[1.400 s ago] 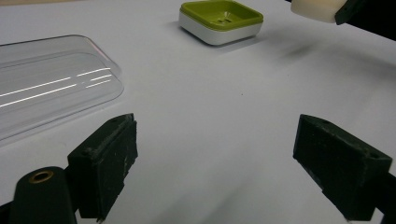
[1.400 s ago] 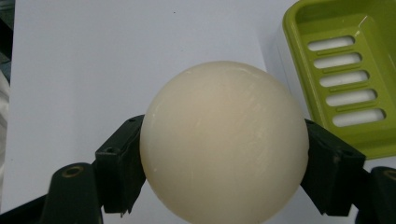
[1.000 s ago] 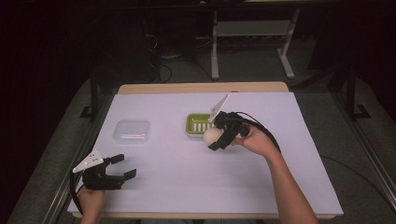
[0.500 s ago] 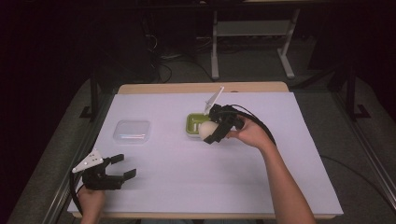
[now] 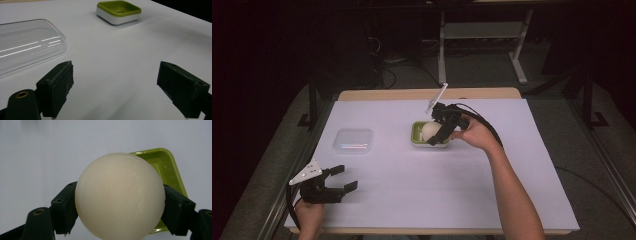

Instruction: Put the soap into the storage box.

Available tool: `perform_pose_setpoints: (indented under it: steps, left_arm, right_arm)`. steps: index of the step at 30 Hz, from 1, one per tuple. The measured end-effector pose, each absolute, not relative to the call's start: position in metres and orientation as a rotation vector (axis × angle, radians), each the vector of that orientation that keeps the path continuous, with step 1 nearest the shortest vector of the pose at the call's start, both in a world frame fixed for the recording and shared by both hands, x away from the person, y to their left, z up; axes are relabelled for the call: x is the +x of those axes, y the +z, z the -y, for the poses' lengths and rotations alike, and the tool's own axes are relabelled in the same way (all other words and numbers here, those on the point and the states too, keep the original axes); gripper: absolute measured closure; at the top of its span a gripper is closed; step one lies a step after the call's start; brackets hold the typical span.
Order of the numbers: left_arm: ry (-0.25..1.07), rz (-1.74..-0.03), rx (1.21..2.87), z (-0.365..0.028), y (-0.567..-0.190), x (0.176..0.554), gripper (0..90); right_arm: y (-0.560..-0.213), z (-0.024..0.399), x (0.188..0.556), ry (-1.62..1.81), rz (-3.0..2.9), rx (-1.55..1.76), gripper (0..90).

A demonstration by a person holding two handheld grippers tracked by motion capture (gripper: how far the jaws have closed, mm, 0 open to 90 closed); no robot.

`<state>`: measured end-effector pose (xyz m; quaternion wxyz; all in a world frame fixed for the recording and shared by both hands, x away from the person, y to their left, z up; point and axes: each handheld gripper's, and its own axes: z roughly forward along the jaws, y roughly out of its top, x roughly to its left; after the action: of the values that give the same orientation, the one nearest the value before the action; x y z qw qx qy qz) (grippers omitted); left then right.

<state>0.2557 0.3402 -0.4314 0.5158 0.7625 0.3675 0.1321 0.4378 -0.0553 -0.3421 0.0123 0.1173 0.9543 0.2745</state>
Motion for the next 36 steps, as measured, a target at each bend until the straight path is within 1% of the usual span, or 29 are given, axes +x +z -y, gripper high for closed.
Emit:
perform_pose_setpoints:
  steps: [13, 36]
  left_arm:
    - [0.32, -0.878, 1.834, -0.34, -0.431, 0.256, 13.1]
    - [0.311, -0.881, 1.832, -0.339, -0.432, 0.256, 13.1]
  right_arm:
    - [-0.356, 0.049, 0.456, 0.812, -2.966, 0.472, 23.8]
    - [-0.372, 0.042, 0.471, 0.773, -2.946, 0.556, 23.8]
